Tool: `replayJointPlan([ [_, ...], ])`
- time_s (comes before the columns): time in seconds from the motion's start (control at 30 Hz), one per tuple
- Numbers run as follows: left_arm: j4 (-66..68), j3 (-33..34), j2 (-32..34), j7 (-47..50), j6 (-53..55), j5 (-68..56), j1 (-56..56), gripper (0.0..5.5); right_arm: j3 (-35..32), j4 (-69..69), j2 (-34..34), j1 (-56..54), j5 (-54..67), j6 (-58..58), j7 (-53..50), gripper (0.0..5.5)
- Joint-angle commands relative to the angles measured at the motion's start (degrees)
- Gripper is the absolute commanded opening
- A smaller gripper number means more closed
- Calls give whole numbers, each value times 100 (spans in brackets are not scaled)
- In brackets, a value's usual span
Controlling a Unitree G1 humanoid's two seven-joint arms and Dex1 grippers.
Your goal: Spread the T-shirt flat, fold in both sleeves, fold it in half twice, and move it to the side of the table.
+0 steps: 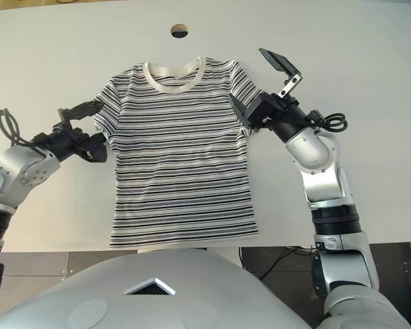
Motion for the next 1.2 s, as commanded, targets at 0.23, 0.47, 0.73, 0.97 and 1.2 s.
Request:
replayJointPlan([
  [0.23, 603, -213, -286, 613, 733, 132, 96, 460, -62, 5, 20, 122, 31, -15, -64, 483],
  [0.47, 732, -213, -538, 1076, 1125, -53, 98, 460, -75, -14, 36, 163, 62, -6, -46, 483],
  [0.73, 851, -365, -635, 1195, 1269, -65, -5, 333, -102, -69, 23, 271, 96, -1, -42, 480],
  [0.97, 958, -391, -620, 1270, 1404, -76, -32, 221, -57, -52, 27, 313, 107, -28, -13, 480],
  [1.2, 966, -438, -642, 1296, 1471, -86, -102, 99, -40, -120, 38, 383, 116, -27, 9, 480],
])
